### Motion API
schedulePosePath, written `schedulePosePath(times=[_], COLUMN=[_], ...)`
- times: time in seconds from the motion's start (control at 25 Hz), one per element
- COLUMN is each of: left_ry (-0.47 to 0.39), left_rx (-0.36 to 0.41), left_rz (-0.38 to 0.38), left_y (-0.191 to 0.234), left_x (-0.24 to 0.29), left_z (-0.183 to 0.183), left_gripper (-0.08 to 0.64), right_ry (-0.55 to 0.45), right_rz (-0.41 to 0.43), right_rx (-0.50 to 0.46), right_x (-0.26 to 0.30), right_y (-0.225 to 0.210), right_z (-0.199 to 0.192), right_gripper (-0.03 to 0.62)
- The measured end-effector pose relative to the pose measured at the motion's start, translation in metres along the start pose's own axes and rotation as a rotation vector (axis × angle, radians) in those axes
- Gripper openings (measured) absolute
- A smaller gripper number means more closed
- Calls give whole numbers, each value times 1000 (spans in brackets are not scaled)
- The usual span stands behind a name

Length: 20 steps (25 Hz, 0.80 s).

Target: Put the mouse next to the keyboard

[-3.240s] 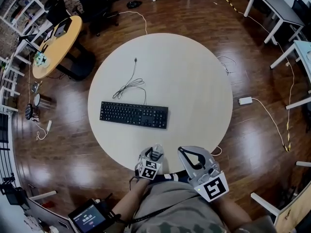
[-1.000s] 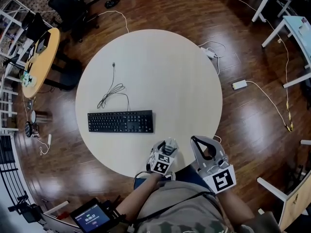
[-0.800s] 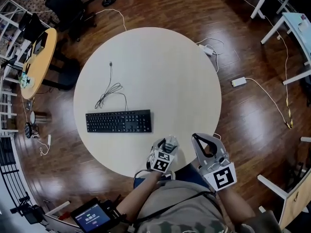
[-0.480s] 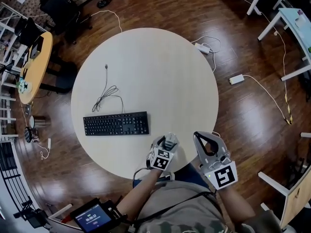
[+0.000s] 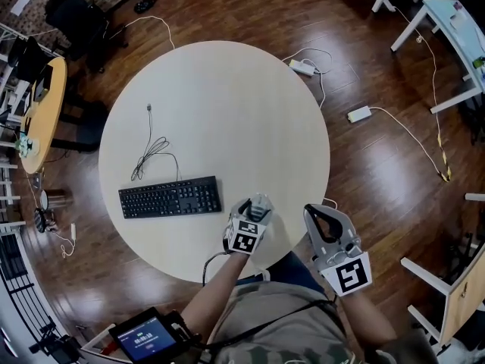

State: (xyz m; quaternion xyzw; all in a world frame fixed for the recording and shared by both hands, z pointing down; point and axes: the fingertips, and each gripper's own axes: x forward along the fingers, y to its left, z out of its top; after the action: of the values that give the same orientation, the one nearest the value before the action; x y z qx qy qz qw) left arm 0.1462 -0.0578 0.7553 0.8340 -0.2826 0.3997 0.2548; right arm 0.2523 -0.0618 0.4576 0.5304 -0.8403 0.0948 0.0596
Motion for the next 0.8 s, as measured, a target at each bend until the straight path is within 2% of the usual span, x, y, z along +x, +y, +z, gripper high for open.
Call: schedulePosePath(times=[0.36, 0.8], left_ry=[-42, -44], left_rx=[17, 21], left_rz=[-6, -17], left_y=[6, 8], left_x=[17, 27], left_z=[23, 48], left_gripper=[322, 324], right_ry=[2, 1], right_rz=[-47, -75], right_rx=[5, 26], right_x=[0, 6], right_y=[-21, -35], right_z=[2, 4], right_gripper=[5, 5])
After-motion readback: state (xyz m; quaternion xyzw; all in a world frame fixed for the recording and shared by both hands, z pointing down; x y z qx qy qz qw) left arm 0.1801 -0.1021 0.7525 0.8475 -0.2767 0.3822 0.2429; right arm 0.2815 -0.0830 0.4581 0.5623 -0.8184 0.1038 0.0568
